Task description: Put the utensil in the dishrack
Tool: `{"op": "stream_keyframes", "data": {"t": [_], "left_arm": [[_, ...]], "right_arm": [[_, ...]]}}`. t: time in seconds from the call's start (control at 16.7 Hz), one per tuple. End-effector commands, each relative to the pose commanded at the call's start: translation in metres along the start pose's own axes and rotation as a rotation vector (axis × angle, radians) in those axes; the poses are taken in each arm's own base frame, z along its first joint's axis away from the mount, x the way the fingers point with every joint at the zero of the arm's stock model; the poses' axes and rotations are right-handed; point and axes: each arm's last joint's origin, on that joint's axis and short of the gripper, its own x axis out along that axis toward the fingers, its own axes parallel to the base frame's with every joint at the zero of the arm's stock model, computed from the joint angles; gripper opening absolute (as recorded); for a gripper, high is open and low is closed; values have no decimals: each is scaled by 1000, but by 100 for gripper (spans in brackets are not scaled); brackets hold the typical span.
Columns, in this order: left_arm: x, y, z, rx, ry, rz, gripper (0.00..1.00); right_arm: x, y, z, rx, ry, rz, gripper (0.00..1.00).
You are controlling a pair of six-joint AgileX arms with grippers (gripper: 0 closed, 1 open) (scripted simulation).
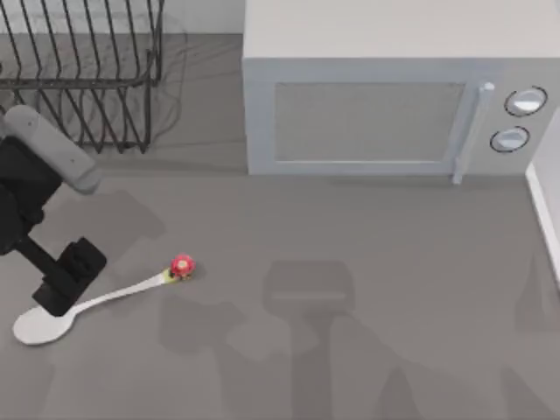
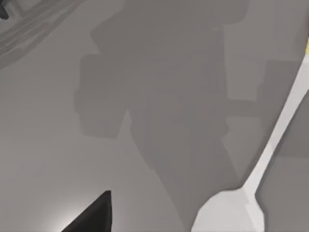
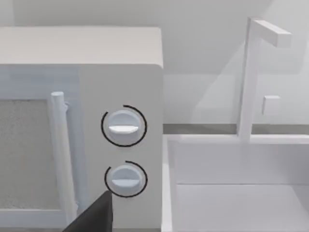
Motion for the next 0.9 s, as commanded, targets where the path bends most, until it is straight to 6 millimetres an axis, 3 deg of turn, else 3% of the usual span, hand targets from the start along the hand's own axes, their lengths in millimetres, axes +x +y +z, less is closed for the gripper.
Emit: {"op": "stream_keyframes", "data": {"t": [0.42, 0.66, 0.9], "left_arm": [[65, 5, 63, 312, 324, -283, 100], [84, 3, 76, 386, 389, -352, 100], [85, 3, 77, 390, 392, -356, 100]], "right_arm": [[0, 0, 0, 0, 0, 0, 100], [0, 0, 0, 0, 0, 0, 100], [0, 0, 0, 0, 0, 0, 100]]}}
